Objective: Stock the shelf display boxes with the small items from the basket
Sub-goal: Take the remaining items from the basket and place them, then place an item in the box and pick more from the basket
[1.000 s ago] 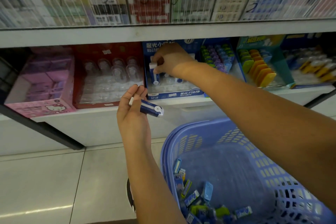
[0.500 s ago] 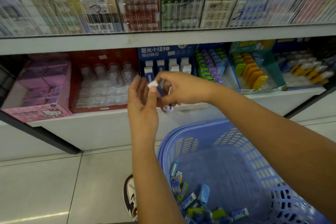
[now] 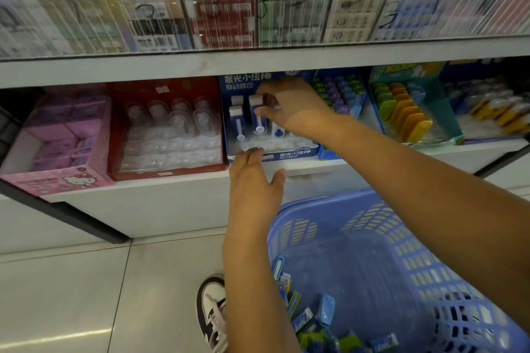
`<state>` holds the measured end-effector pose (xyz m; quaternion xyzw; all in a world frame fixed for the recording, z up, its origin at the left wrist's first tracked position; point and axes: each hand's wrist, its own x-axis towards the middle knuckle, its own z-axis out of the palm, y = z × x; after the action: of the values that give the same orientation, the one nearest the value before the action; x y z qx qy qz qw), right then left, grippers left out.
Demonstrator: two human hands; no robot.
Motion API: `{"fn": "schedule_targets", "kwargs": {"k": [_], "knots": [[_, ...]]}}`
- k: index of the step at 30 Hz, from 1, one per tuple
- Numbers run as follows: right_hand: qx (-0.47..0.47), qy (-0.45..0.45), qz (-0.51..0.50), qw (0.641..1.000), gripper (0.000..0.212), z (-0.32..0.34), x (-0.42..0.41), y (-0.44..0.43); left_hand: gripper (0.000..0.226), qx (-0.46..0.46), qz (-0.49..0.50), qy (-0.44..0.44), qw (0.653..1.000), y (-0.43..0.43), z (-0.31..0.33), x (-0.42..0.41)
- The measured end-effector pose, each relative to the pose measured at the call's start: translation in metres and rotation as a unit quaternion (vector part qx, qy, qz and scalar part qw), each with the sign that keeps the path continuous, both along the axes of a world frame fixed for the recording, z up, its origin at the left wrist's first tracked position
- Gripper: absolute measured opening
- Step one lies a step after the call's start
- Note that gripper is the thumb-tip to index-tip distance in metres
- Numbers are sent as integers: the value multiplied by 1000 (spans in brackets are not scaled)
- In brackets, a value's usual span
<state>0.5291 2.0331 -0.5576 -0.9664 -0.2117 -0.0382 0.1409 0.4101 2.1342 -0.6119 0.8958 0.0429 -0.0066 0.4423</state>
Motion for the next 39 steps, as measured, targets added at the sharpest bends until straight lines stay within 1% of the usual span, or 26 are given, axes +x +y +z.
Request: {"fn": "schedule_targets", "kwargs": {"k": [3,5,8,11,12,13,14,16,17,18,19,21,23,24,25,26,27,29,31,32,33,36,39], "knots": [[-52,6,2,999,39,-7,3,0,56,2,2,-4,1000,-1,-3,0],[-65,14,-11,998,42,-10,2,0,55,-2,2,-7,1000,0,-5,1],[-79,-3,-12,997,38,-9,4,3,54,-6,6,-21,1000,-1,-8,2],[-132,8,-22,991,34,-2,5,11,52,-4,6,-30,1000,-1,-8,2],[-135,10,-27,990,35,0,3,12,49,-10,11,-33,999,-1,-7,2],[-122,4,-29,992,35,2,-1,10,45,-24,24,-42,999,-2,-5,1],[-89,-12,-28,996,36,3,-7,6,39,-43,50,-60,996,-4,-4,-1],[32,-55,-9,998,30,1,-27,-9,25,-80,130,-121,981,-9,0,-7],[97,-58,4,994,24,-1,-41,-19,23,-100,162,-149,970,-13,2,-10],[141,-48,16,989,19,-6,-56,-31,26,-123,174,-163,963,-18,3,-12],[158,-31,23,987,15,-14,-72,-43,30,-142,165,-159,963,-23,3,-12],[140,30,17,990,12,-40,-101,-71,34,-144,108,-105,978,-36,-2,-13],[99,141,-4,985,11,-73,-127,-99,33,-115,25,9,993,-51,-13,-14],[68,207,-18,976,10,-91,-138,-113,33,-96,-21,81,992,-58,-23,-16],[31,278,-31,959,12,-109,-148,-127,31,-69,-67,148,984,-65,-34,-19],[-6,345,-43,938,15,-126,-157,-140,27,-22,-122,202,971,-71,-47,-23],[-35,404,-54,912,20,-143,-165,-150,22,40,-180,242,953,-76,-62,-27],[-73,491,-49,867,31,-173,-178,-164,12,147,-269,310,900,-85,-91,-43],[-97,530,-15,842,37,-199,-187,-166,25,220,-332,387,831,-87,-121,-64],[-101,539,-2,836,39,-208,-192,-164,29,237,-356,412,804,-87,-134,-74],[-97,555,4,826,40,-217,-196,-160,29,241,-367,425,792,-86,-144,-84],[-94,581,37,808,41,-237,-205,-148,27,233,-353,449,787,-84,-162,-99],[-125,586,90,796,40,-245,-212,-138,27,272,-352,453,772,-87,-171,-103]]}}
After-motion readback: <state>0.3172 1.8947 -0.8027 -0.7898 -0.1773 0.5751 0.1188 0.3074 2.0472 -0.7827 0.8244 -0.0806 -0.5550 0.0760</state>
